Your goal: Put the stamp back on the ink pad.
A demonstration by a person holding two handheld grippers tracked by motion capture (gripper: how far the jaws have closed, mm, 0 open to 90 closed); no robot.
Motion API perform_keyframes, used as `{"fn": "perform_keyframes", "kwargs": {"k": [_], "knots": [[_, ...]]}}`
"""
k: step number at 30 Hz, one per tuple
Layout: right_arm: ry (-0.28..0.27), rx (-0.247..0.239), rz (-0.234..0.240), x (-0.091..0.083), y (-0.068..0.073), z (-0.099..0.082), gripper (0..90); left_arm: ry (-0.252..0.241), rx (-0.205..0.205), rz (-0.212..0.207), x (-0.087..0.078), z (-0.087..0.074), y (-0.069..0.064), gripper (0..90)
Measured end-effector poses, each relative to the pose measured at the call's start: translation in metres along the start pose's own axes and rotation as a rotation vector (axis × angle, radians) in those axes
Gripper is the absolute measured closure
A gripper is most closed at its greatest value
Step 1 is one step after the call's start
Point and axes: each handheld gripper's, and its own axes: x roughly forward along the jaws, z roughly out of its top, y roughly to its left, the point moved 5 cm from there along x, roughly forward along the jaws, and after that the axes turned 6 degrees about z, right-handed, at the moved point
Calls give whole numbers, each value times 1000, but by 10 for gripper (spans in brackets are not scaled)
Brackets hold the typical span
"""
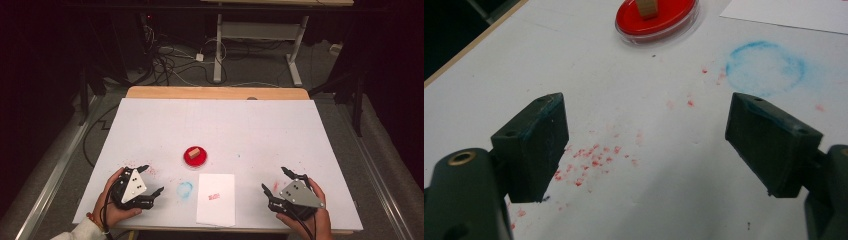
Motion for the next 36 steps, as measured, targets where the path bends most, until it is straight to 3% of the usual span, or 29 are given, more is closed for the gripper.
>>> {"fn": "perform_keyframes", "kwargs": {"k": [6, 9, 12, 36], "knots": [[3, -6, 3, -1, 1, -1, 258, -21, -10, 4, -4, 3, 0, 173], [-5, -10, -3, -3, 2, 2, 258, -10, 6, 10, -4, 1, 0, 173], [-7, -16, -2, -4, 4, 3, 259, -22, -12, 8, -6, 2, 1, 173], [-3, -16, 14, 0, 4, 3, 258, 0, -11, -4, -1, 0, 1, 173]]}}
